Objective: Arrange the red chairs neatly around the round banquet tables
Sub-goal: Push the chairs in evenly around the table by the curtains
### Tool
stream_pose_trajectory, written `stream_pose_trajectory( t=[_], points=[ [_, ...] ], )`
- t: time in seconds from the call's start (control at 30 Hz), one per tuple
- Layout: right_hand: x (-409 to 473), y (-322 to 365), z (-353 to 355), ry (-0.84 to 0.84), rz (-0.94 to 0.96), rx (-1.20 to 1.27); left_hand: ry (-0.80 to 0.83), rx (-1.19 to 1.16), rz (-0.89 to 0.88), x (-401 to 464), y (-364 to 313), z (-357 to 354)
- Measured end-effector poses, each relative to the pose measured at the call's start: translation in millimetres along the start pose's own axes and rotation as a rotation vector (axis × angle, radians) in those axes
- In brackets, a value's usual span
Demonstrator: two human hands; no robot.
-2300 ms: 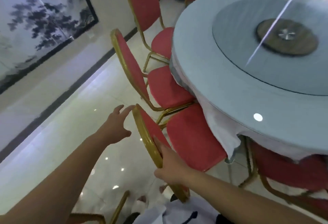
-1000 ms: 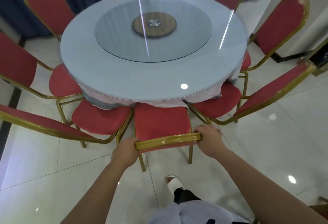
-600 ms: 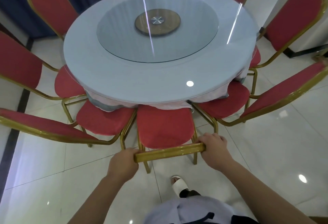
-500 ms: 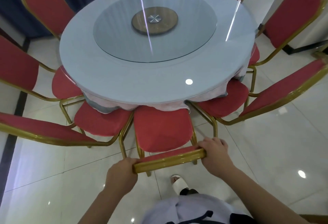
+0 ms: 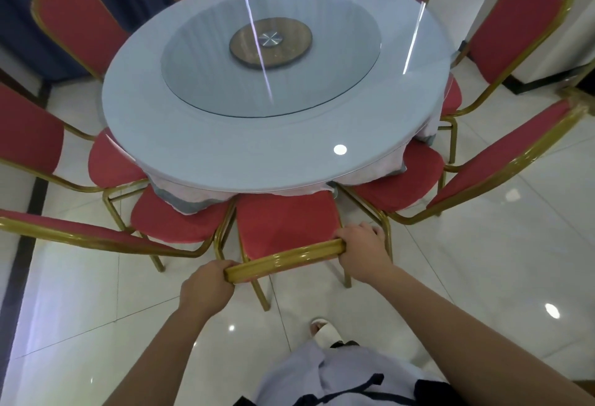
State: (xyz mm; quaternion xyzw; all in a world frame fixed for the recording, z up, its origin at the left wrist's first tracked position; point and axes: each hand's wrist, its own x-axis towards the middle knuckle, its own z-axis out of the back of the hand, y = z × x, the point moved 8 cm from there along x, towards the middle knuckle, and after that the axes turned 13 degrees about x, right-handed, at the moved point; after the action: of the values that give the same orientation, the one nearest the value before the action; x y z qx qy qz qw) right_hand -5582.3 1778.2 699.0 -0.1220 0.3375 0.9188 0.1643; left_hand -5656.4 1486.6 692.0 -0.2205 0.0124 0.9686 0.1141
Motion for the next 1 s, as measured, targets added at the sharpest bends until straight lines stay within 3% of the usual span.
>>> stream_pose_trajectory(
  t=[0.43,0.5,0.57,0.67,0.83,1.0],
  points=[
    [-29.1,-5.4,-8.2,0.045,0.006,-0.116,0.008,0.007,-0.033,-23.3,0.1,-10.9],
    [-27.7,-3.5,-6.1,0.128,0.008,-0.083,0.03,-0.087,-0.032,-23.2,2.5,-12.6],
    [-27.9,-0.9,-4.7,0.323,-0.009,-0.03,0.104,-0.295,-0.028,-25.6,8.4,-16.1],
    [-28.7,27.0,4.2,0.535,0.0,0.253,0.193,-0.553,-0.022,-34.7,22.7,-16.9],
    [17.5,91.2,-7.1,0.454,0.144,0.418,0.014,-0.741,0.21,-51.6,80.4,-17.3],
    [48.7,161.8,-71.2,0.527,0.221,0.427,-0.051,-0.851,0.384,-76.2,139.4,-29.2]
  ],
)
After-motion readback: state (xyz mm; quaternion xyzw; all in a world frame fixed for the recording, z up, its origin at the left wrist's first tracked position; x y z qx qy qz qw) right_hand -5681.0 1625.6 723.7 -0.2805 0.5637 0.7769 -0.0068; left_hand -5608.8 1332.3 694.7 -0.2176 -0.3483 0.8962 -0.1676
